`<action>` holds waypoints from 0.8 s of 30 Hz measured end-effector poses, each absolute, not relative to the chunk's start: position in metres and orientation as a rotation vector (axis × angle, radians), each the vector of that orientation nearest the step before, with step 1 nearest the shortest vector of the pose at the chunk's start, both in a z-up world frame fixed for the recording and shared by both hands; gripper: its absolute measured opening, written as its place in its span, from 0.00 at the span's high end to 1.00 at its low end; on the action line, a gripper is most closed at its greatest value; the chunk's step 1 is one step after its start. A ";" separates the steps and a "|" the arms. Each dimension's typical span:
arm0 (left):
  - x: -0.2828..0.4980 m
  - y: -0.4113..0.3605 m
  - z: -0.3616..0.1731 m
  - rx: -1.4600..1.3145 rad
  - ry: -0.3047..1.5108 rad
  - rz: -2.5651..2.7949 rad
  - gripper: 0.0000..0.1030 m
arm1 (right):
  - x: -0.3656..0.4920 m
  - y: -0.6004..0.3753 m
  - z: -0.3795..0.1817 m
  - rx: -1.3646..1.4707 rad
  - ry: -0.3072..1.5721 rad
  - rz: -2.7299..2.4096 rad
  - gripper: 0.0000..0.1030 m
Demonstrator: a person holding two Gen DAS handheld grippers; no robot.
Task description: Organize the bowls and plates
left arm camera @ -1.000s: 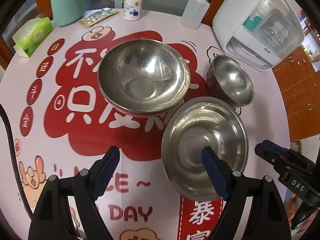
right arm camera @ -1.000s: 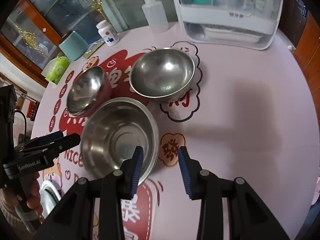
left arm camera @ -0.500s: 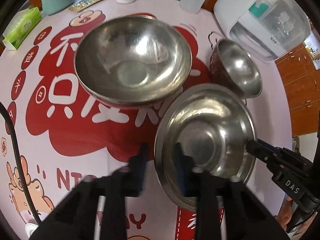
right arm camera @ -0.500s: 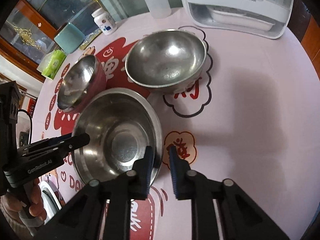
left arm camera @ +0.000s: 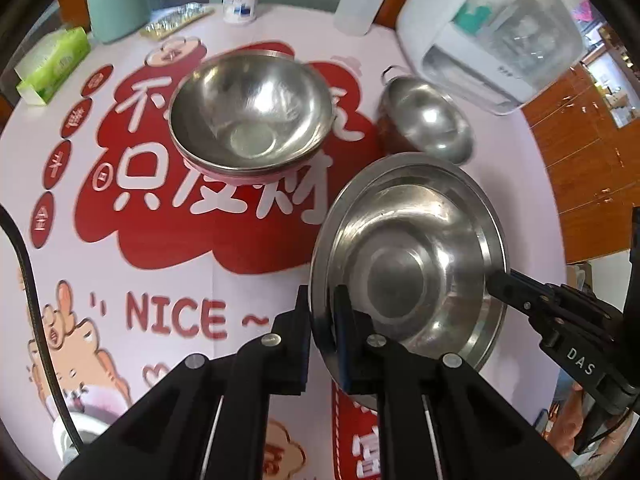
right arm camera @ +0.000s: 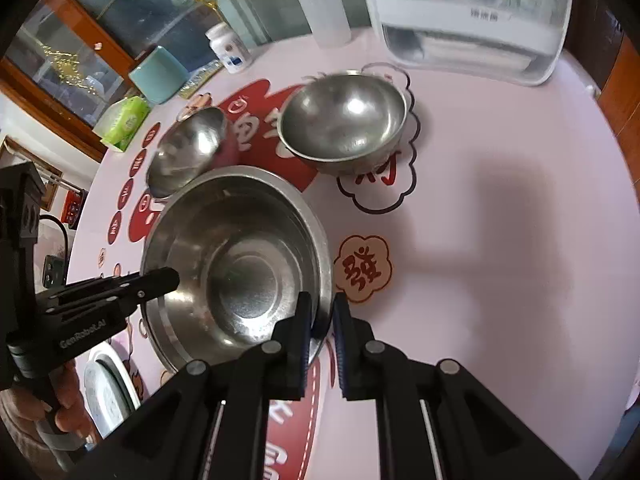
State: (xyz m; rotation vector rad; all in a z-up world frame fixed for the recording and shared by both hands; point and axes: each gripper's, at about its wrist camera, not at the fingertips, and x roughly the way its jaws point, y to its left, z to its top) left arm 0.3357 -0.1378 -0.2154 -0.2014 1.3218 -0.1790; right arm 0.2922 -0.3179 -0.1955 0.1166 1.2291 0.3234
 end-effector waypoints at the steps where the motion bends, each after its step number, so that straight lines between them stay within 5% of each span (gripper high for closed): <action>1: 0.331 -0.139 -0.208 -0.192 1.314 -0.183 0.92 | 0.284 -0.318 -0.186 0.113 1.215 0.323 0.90; 13: 0.220 -0.121 -0.146 -0.087 1.228 -0.265 0.90 | 0.177 -0.311 -0.132 0.073 1.125 0.304 0.90; 24: 0.108 -0.106 -0.203 -0.080 1.365 -0.360 0.89 | 0.082 -0.291 -0.192 0.006 1.268 0.275 0.89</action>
